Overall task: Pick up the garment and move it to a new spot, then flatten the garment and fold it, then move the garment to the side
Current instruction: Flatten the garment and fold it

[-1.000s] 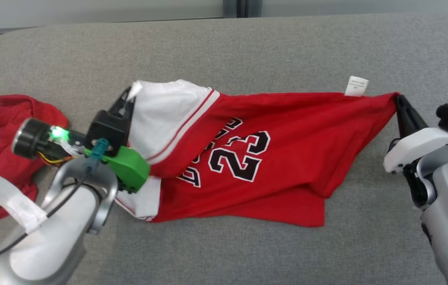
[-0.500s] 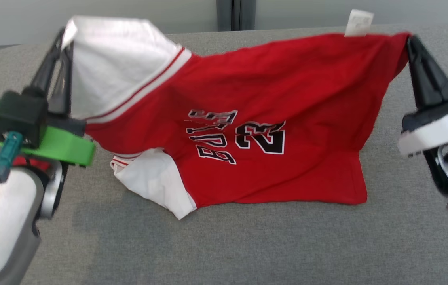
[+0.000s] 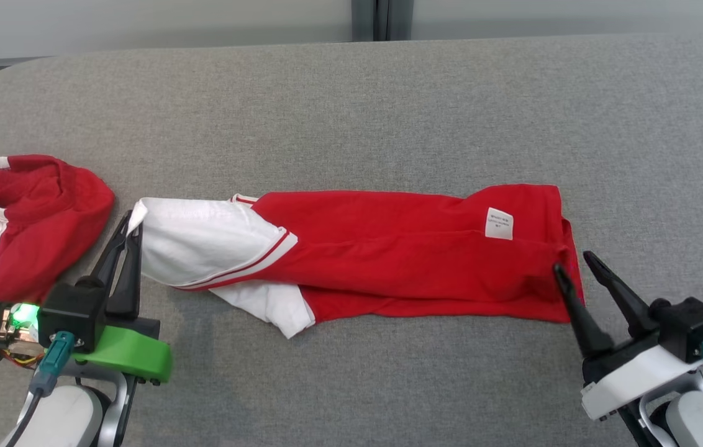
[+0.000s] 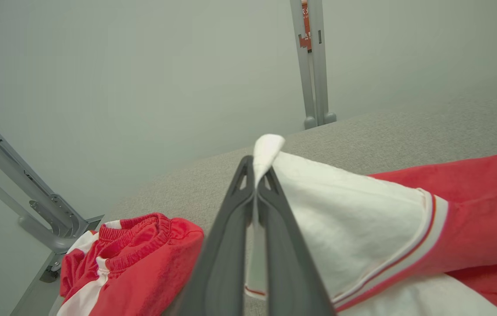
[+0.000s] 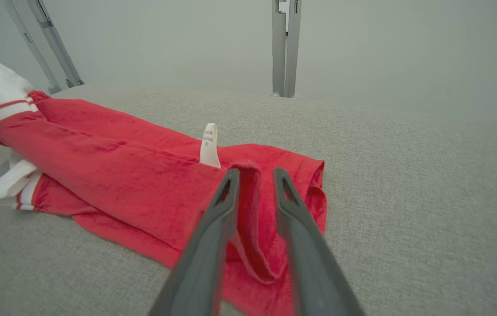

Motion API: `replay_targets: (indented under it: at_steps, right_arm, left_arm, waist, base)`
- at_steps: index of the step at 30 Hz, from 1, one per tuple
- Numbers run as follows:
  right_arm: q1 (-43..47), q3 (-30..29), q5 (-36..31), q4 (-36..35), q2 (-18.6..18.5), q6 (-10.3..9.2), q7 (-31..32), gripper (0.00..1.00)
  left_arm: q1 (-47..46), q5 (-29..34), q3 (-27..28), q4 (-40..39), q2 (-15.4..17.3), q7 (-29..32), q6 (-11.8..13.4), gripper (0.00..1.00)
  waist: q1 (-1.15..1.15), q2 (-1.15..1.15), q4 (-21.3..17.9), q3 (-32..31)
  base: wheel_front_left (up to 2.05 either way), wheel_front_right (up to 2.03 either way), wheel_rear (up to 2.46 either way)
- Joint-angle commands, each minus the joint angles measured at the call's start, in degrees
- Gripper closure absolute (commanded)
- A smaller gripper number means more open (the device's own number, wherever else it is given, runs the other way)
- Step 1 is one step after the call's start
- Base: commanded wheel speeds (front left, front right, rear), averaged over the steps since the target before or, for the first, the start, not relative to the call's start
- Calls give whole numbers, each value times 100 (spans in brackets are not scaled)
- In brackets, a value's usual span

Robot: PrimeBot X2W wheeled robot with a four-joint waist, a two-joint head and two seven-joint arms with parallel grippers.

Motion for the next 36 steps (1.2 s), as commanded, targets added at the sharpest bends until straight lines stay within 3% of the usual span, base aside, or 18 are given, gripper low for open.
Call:
replay_targets:
  at_steps: [1, 6, 11, 16, 19, 25, 36]
  right_arm:
    - [160, -36, 73, -75, 48, -5, -15, 0]
    - [753, 11, 547, -364, 251, -5, -15, 0]
    - [972, -2, 1555, -696, 480, -5, -14, 0]
    - [334, 25, 2470, -479, 201, -2, 514, 0]
    - [-251, 12, 2515, -134, 3, -2, 905, 0]
    - [-1142, 152, 2792, 662, -17, -2, 1740, 0]
    - [-1649, 299, 3251, 1283, -86, -2, 2448, 0]
  left_arm:
    - [58, -41, 20, 19, 3, -35, 60, 100]
    - [89, -48, -3, 64, -33, -68, 72, 100]
    - [216, -102, -5, 89, -59, -94, 118, 100]
    - [277, -140, -27, 86, -79, -106, 135, 100]
    - [205, -120, -63, 69, -113, -102, 105, 100]
    - [-24, -61, -196, 136, -231, -106, -6, 100]
    - [-301, -66, -285, 350, -366, -189, -137, 100]
  waist:
    - [0, 0, -1, 8]
    - [0, 0, 11, -16]
    - [0, 0, -72, -49]
    - [0, 0, -137, -37]
    - [0, 0, -106, 6]
    - [0, 0, 27, 56]
    - [0, 0, 229, 148]
  base:
    - [0, 0, 0]
    - [0, 0, 0]
    - [0, 0, 0]
    - [0, 0, 0]
    - [0, 0, 0]
    - [0, 0, 0]
    - [0, 0, 0]
